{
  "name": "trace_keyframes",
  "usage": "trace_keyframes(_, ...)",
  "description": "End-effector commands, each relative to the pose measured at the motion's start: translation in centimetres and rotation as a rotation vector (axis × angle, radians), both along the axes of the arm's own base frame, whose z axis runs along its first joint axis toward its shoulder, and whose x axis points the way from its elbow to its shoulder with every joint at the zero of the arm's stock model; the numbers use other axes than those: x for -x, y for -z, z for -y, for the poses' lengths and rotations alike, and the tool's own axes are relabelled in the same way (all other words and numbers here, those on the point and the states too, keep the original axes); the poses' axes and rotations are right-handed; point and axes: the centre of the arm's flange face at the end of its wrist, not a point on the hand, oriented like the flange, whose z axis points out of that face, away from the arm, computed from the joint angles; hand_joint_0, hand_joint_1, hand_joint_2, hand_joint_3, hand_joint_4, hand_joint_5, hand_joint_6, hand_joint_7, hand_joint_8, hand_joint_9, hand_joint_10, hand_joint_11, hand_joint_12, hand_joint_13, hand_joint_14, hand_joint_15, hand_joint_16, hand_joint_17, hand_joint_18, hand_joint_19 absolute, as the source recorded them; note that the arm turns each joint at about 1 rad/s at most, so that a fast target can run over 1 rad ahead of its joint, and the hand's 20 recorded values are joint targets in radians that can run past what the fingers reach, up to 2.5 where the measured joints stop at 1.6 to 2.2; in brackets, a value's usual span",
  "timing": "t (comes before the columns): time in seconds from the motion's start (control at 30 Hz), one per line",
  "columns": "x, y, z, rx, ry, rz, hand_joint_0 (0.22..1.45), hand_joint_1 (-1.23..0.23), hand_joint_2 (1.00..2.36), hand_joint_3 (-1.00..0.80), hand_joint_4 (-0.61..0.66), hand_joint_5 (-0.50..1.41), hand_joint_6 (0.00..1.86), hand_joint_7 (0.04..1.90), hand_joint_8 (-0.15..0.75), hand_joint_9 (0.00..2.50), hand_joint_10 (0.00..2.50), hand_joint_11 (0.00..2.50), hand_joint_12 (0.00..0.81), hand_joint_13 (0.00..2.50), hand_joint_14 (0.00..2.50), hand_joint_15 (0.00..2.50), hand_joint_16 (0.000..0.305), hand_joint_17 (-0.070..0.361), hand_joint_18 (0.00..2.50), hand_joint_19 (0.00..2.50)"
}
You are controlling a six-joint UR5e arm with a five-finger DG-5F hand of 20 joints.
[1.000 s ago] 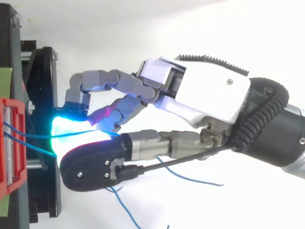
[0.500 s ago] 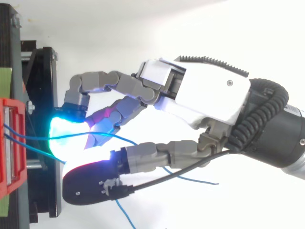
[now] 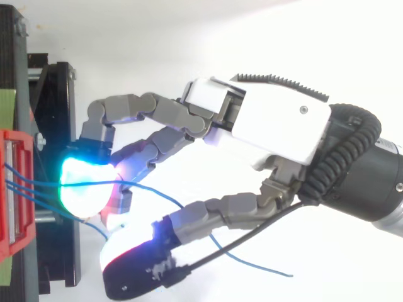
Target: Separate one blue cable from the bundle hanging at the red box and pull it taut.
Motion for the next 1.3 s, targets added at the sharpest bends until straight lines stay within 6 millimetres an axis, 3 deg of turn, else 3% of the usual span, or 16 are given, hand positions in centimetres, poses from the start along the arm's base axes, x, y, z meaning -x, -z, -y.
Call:
trace_keyframes(0.0, 0.0, -0.1, 0.0, 0.000, 0.000, 0.001, 0.56, -0.97, 1.00, -0.50, 0.15, -0.14, 0.64, 1.19, 0.265, 0.90, 0.02, 0.85, 0.327, 0.70, 0.02, 0.39, 0.038, 0.086, 0.68, 0.46)
trace_keyframes(0.03, 0.0, 0.1, 0.0, 0.001, 0.000, -0.002, 0.48, -0.89, 1.00, -0.50, 0.18, -0.14, 0.65, 1.16, 0.291, 0.92, 0.02, 0.85, 0.348, 0.72, 0.01, 0.39, 0.042, 0.096, 0.70, 0.45)
trace_keyframes(0.1, 0.0, 0.0, 0.0, 0.000, 0.000, -0.001, 0.45, -0.82, 1.00, -0.50, 0.20, -0.14, 0.66, 1.15, 0.304, 0.94, 0.02, 0.86, 0.359, 0.73, 0.01, 0.39, 0.045, 0.100, 0.71, 0.45)
trace_keyframes(0.13, 0.0, 0.0, 0.0, 0.000, 0.000, -0.001, 0.45, -0.72, 1.00, -0.50, 0.21, -0.13, 0.65, 1.17, 0.315, 0.97, 0.02, 0.85, 0.360, 0.74, 0.01, 0.39, 0.045, 0.101, 0.72, 0.45)
trace_keyframes(0.17, 0.0, 0.0, 0.0, 0.000, 0.000, -0.001, 0.50, -0.53, 1.00, -0.50, 0.20, -0.11, 0.62, 1.24, 0.310, 1.01, 0.02, 0.85, 0.336, 0.74, 0.01, 0.39, 0.041, 0.092, 0.70, 0.46)
trace_keyframes(0.27, 0.0, 0.0, 0.0, 0.000, 0.000, 0.001, 0.59, -0.35, 1.00, -0.50, 0.17, -0.09, 0.57, 1.34, 0.289, 1.03, 0.02, 0.84, 0.312, 0.73, 0.01, 0.38, 0.035, 0.078, 0.66, 0.48)
trace_keyframes(0.57, 0.0, 0.2, 0.0, 0.001, 0.000, -0.004, 0.65, -0.49, 1.01, -0.35, 0.19, -0.09, 0.50, 1.38, 0.294, 1.05, 0.02, 0.86, 0.308, 0.76, 0.02, 0.40, 0.033, 0.074, 0.68, 0.45)
trace_keyframes(0.8, 0.3, 0.7, 0.7, -0.015, 0.013, -0.011, 0.65, -0.51, 1.01, -0.36, 0.19, -0.09, 0.51, 1.39, 0.303, 1.09, 0.02, 0.92, 0.309, 0.80, 0.01, 0.41, 0.031, 0.070, 0.69, 0.41)
trace_keyframes(0.97, 0.4, 0.9, 0.8, -0.024, 0.014, -0.019, 0.60, -0.58, 1.00, -0.46, 0.21, -0.10, 0.59, 1.28, 0.306, 1.09, 0.02, 0.93, 0.309, 0.80, 0.01, 0.41, 0.031, 0.069, 0.70, 0.39)
trace_keyframes(1.1, 0.5, 1.0, 1.0, -0.031, 0.016, -0.024, 0.62, -0.45, 1.01, -0.44, 0.21, -0.10, 0.60, 1.27, 0.299, 1.10, 0.02, 0.90, 0.303, 0.80, 0.02, 0.40, 0.030, 0.067, 0.69, 0.39)
trace_keyframes(1.13, 0.5, 1.0, 1.0, -0.035, 0.017, -0.026, 0.63, -0.44, 1.01, -0.43, 0.21, -0.09, 0.53, 1.37, 0.297, 1.10, 0.02, 0.88, 0.302, 0.80, 0.01, 0.40, 0.030, 0.067, 0.68, 0.39)
trace_keyframes(1.27, 0.6, 1.1, 1.1, -0.042, 0.022, -0.030, 0.63, -0.43, 1.01, -0.41, 0.23, -0.09, 0.50, 1.30, 0.296, 1.08, 0.02, 0.87, 0.303, 0.78, 0.01, 0.40, 0.030, 0.067, 0.65, 0.39)
